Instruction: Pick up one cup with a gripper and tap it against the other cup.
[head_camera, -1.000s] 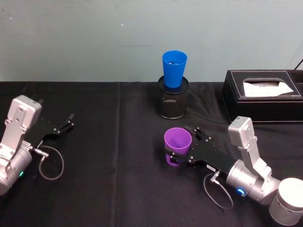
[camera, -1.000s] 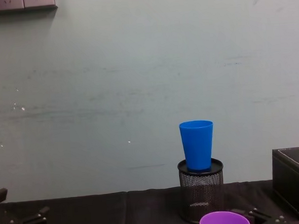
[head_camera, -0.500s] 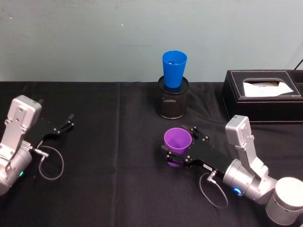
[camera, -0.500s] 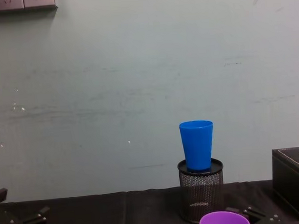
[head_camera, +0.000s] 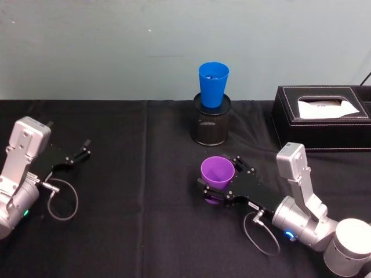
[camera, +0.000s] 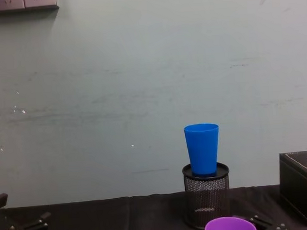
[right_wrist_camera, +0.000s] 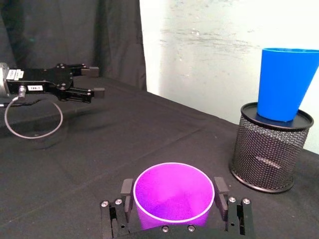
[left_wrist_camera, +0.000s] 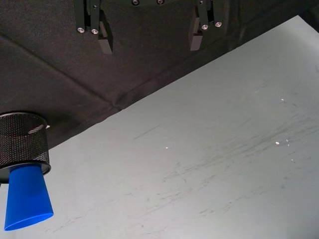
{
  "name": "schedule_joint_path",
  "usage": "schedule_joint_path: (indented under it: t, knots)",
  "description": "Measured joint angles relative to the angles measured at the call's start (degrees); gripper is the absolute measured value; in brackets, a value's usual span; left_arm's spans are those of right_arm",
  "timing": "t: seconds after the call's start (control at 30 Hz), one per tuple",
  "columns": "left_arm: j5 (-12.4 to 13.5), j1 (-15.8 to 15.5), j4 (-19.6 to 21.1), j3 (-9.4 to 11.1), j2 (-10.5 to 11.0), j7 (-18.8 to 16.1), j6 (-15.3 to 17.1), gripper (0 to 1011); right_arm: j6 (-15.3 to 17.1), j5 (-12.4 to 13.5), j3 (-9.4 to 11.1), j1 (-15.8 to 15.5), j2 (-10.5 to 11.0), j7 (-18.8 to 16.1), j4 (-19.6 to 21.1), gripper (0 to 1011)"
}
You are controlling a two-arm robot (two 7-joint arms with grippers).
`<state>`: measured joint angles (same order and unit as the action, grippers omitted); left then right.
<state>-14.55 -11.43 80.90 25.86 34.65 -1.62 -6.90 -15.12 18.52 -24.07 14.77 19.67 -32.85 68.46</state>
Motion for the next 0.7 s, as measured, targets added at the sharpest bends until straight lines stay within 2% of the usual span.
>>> schedule_joint_path:
  t: [0.4,0.7]
  knots:
    - [0.00,0.00,0.00,0.01,0.00,0.00,0.00,1000,-0.27,0.32,0.08,0.16,-0.17,-0.41,-0.35,993]
    - [0.00,0.00,0.00,0.00,0.00,0.00,0.00,1000,-0.27,0.32,0.04,0.13,-0.14,-0.28,-0.28,804]
